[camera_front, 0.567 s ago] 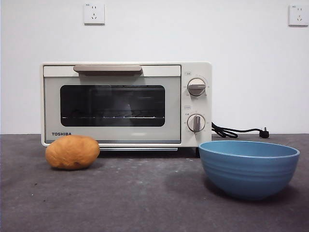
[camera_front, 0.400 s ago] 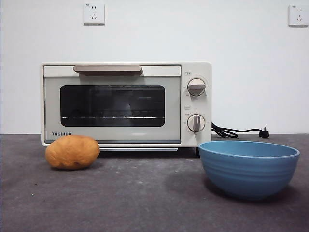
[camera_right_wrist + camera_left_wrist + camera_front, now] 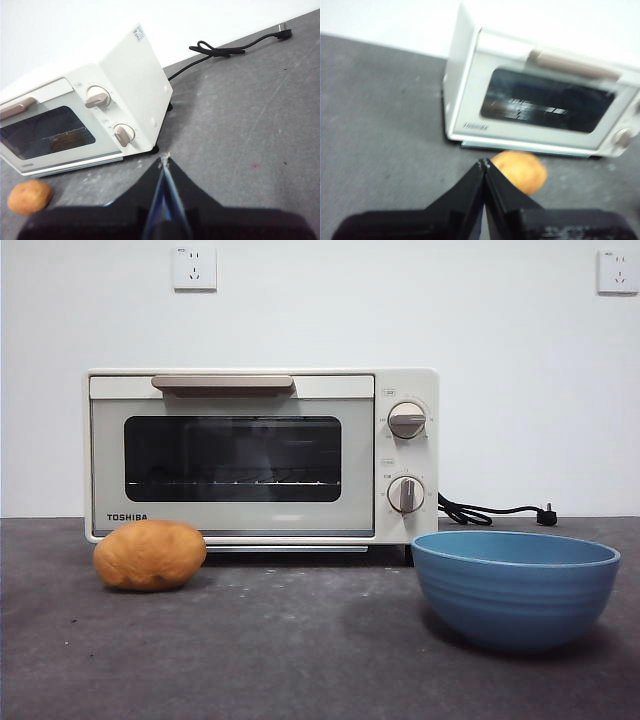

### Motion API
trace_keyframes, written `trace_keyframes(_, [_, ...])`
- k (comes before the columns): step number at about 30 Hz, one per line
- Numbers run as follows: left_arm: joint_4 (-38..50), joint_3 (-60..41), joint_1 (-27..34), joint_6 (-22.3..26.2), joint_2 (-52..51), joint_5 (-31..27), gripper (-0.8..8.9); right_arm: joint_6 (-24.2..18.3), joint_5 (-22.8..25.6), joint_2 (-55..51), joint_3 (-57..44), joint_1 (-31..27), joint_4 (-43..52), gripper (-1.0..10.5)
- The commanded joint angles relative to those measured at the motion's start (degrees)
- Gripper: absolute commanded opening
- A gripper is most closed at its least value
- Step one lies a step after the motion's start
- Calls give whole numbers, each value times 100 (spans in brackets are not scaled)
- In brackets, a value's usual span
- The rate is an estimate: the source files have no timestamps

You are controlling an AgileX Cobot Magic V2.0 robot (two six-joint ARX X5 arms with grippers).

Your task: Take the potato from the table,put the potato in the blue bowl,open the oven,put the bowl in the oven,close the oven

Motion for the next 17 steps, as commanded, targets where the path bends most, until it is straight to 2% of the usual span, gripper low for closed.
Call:
trace_keyframes(1, [-188, 284, 20, -179, -2, 44, -8, 50, -22, 260, 358, 87, -293, -12])
trace_keyframes(3, [-352, 520, 20, -177, -2, 184, -8, 15, -57, 516, 686, 149, -549, -12])
trace_keyframes(10, [-1058, 1397, 17, -118, 361, 702, -8, -715, -903, 1429, 1867, 291, -1311, -12])
trace_keyframes(17, [-1716, 2304, 7, 323, 1137, 1416, -8, -1545, -1504, 2188, 3088, 452, -2476, -12])
